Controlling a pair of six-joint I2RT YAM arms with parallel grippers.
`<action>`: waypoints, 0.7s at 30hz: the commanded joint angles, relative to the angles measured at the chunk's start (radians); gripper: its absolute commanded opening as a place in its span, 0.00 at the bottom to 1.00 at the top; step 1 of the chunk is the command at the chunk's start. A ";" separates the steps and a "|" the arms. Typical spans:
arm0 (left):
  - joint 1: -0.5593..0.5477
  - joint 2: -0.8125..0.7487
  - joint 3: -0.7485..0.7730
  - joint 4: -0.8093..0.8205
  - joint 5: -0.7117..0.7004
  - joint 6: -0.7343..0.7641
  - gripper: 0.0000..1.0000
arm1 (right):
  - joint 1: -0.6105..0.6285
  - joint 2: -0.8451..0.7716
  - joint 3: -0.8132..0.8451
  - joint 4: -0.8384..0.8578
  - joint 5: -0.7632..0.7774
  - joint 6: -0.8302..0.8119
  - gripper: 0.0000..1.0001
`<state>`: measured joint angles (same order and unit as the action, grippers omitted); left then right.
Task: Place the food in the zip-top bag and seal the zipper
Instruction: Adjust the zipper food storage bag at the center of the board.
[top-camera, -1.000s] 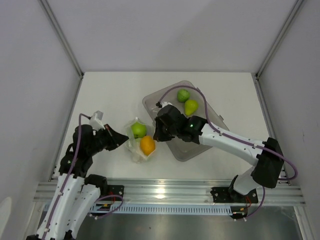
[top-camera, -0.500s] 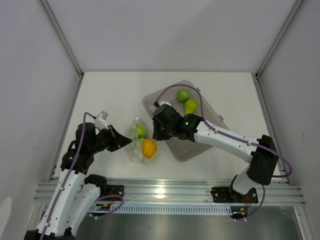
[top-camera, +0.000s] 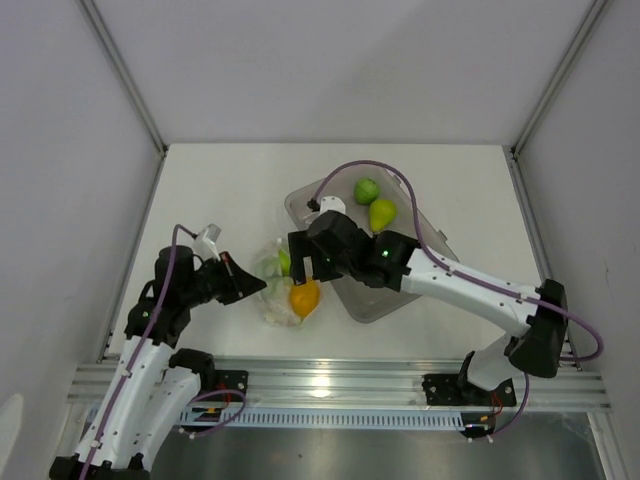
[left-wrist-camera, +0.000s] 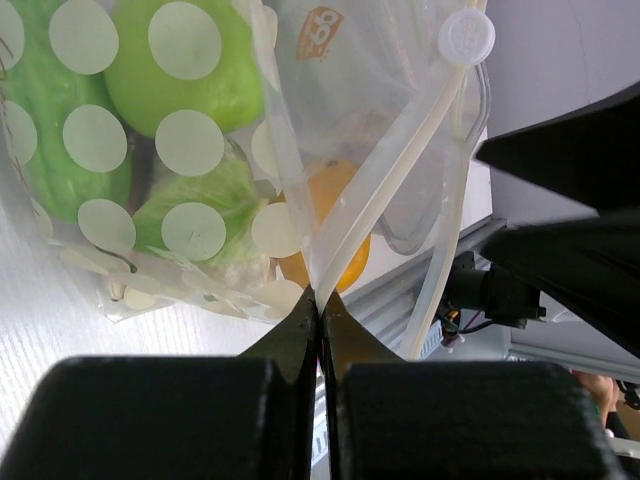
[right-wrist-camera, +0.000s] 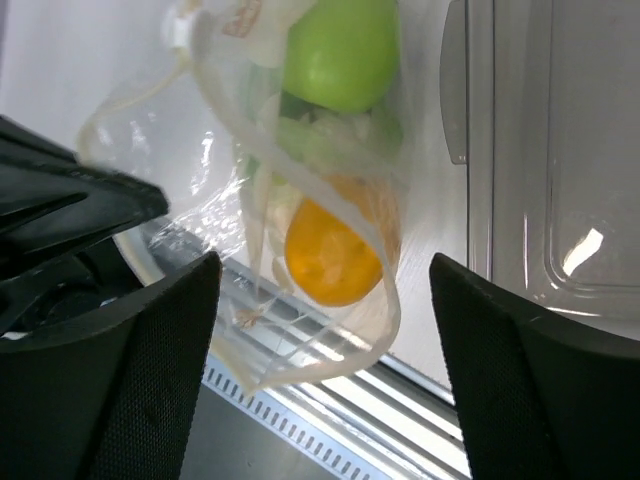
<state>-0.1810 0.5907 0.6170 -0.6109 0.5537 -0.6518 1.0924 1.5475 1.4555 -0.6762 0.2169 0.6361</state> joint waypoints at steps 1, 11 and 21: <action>-0.005 -0.012 -0.005 0.037 0.020 0.032 0.01 | 0.020 -0.124 0.069 -0.016 0.116 -0.004 0.99; -0.005 -0.029 0.000 0.048 0.041 0.040 0.01 | -0.125 -0.351 0.029 0.087 0.226 0.060 0.99; -0.005 -0.019 0.021 0.050 0.057 0.044 0.01 | -0.753 -0.166 0.049 0.144 -0.369 0.145 0.99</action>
<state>-0.1810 0.5735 0.6106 -0.5850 0.5846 -0.6277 0.4171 1.3052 1.4799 -0.5694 0.0368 0.7540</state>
